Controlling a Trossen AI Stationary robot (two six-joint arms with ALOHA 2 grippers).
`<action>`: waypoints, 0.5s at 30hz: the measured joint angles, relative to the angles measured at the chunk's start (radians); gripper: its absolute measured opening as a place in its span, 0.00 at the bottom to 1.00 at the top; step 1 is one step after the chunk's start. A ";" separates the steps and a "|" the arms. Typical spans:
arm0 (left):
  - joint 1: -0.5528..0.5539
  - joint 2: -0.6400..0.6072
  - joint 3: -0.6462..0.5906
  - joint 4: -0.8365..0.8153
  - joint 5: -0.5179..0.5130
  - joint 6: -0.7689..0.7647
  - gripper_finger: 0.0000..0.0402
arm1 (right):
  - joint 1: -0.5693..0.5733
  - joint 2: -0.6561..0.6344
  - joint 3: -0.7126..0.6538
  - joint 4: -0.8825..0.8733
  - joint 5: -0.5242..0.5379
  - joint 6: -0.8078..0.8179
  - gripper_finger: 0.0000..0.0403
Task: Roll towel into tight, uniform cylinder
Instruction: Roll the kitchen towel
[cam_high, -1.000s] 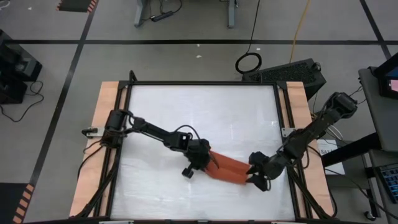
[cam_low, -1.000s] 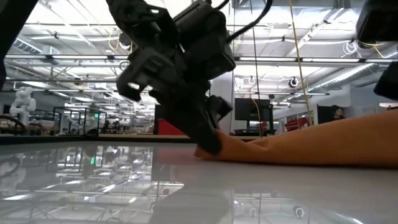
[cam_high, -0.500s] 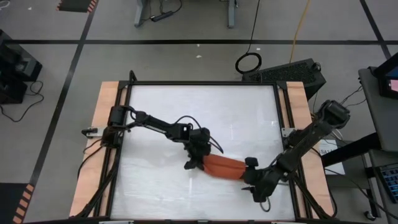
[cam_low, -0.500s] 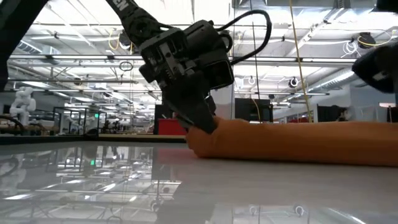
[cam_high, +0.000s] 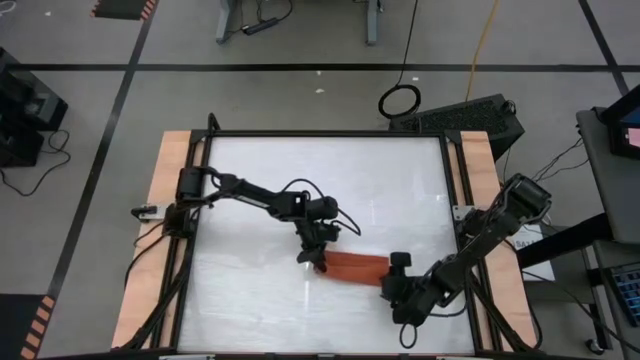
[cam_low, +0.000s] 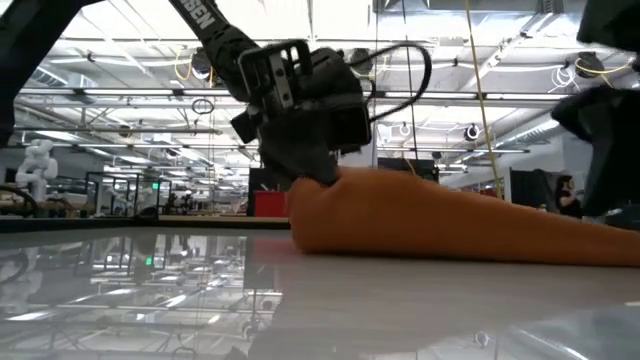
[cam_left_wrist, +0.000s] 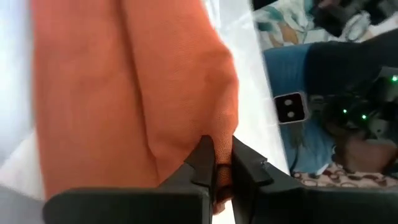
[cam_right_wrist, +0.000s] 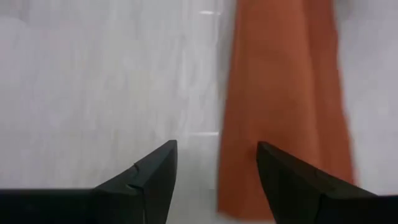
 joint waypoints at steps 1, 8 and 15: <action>0.003 0.004 0.000 -0.011 -0.001 -0.009 0.07 | 0.000 0.000 0.019 -0.027 0.009 -0.016 0.52; 0.004 0.047 0.005 -0.019 0.010 -0.036 0.07 | 0.006 -0.002 0.062 -0.147 0.031 -0.110 0.53; 0.009 0.049 0.004 -0.019 0.009 -0.053 0.07 | 0.006 0.003 0.035 -0.189 0.035 -0.038 0.58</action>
